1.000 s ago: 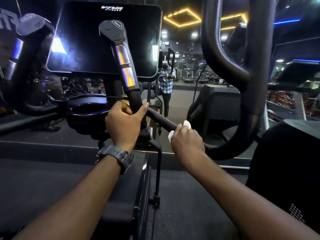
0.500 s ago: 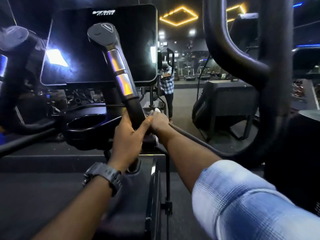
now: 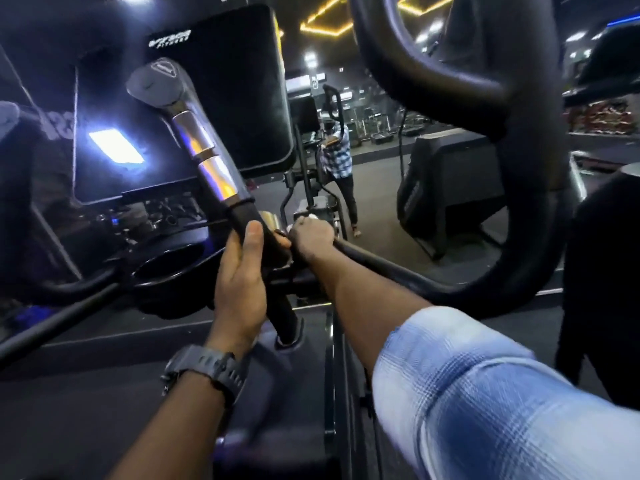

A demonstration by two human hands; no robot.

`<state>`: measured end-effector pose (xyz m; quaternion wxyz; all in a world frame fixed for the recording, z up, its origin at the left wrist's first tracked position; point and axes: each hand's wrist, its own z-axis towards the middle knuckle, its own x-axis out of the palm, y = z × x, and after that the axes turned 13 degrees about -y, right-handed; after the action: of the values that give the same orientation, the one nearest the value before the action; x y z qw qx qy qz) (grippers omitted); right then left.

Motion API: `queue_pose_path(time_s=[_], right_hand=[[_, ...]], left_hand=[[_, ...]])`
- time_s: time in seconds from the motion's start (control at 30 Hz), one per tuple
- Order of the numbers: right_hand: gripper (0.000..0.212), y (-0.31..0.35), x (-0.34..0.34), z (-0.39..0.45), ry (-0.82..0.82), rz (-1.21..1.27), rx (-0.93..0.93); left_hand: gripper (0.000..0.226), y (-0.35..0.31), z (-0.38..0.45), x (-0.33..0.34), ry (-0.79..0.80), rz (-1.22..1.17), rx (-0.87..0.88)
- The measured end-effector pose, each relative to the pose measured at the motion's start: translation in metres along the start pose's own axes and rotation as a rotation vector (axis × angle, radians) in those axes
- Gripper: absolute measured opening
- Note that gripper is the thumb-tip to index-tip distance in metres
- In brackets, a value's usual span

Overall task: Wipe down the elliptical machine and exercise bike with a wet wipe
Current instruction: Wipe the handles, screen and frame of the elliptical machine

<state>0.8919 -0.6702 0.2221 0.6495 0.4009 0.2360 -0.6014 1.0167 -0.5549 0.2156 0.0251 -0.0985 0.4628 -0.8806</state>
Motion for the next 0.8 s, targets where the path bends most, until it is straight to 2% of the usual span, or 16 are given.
queue_pose_path(time_s=[0.17,0.27,0.4,0.53,0.63,0.73,0.8], right_hand=[[0.037,0.000,0.001,-0.016,-0.124,-0.127,-0.115],[0.035,-0.004,-0.007,-0.029,-0.120,-0.061,-0.079],[0.028,-0.007,-0.031,-0.024,-0.061,0.339,0.123],[0.023,0.014,-0.025,-0.025,0.143,1.144,0.390],[0.027,0.022,-0.010,-0.024,0.321,1.554,0.603],[0.034,0.025,-0.016,-0.023,0.361,1.652,0.631],[0.035,0.025,-0.015,-0.035,0.395,1.711,0.609]], left_hand=[[0.037,-0.006,0.000,-0.003,0.038,0.032,-0.023],[0.033,-0.010,-0.006,0.000,0.019,0.039,-0.035],[0.034,-0.014,-0.011,0.004,-0.023,0.049,-0.061],[0.045,-0.013,-0.011,0.006,-0.052,0.082,-0.098],[0.056,-0.014,-0.013,0.008,-0.084,0.074,-0.114],[0.077,-0.014,-0.013,0.008,-0.076,0.075,-0.137],[0.078,-0.013,-0.013,0.007,-0.068,0.072,-0.142]])
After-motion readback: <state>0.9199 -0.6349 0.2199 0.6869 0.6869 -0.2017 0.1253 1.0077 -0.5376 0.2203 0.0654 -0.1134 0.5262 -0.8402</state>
